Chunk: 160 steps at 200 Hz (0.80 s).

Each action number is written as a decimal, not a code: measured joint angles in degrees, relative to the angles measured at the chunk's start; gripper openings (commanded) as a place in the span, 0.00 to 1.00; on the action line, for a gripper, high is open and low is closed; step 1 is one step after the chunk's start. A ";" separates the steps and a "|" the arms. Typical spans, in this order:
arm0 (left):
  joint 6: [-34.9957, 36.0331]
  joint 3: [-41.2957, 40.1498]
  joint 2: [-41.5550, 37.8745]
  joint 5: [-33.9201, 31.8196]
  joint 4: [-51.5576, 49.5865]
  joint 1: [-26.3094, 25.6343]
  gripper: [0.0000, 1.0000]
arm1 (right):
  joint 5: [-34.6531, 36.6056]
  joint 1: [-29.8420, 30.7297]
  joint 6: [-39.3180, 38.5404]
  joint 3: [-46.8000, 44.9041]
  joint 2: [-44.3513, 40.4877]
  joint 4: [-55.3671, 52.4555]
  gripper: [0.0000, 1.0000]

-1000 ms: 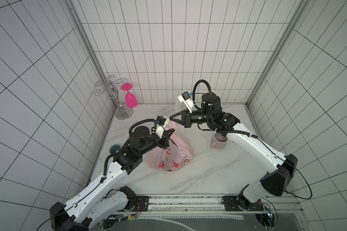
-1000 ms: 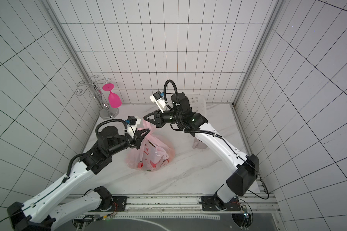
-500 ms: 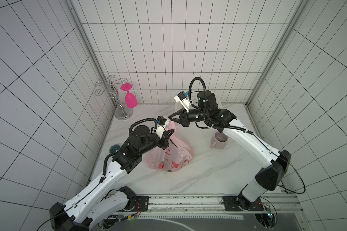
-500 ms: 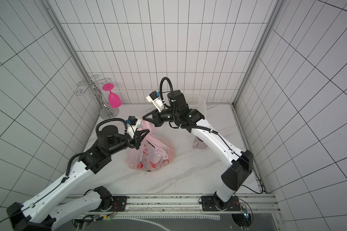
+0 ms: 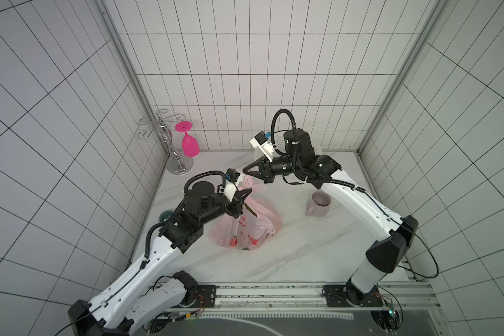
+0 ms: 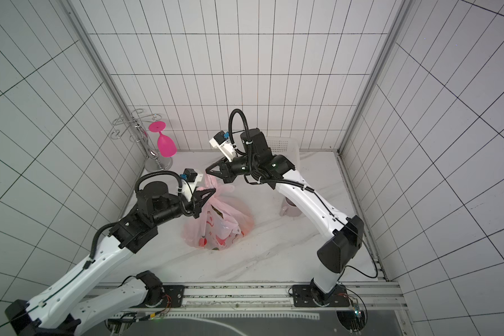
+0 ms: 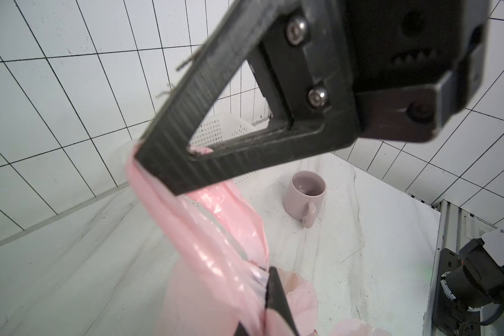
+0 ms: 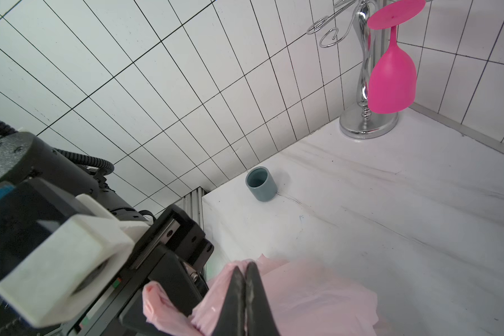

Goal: Place the pineapple into a plastic bag & tie a knot
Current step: Cross the plastic bag at the center of the board.

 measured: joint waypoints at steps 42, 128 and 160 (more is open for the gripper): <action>-0.02 0.33 1.31 -1.51 0.07 0.04 0.00 | 0.17 1.77 0.46 1.68 0.57 -0.87 0.00; -1.49 -0.33 1.42 -8.48 3.78 -0.04 0.15 | 3.21 5.81 9.01 1.99 -0.15 6.29 0.00; -2.29 -2.19 -0.11 -10.58 6.47 -0.15 0.07 | 4.46 6.05 12.13 -1.42 -3.41 8.33 0.00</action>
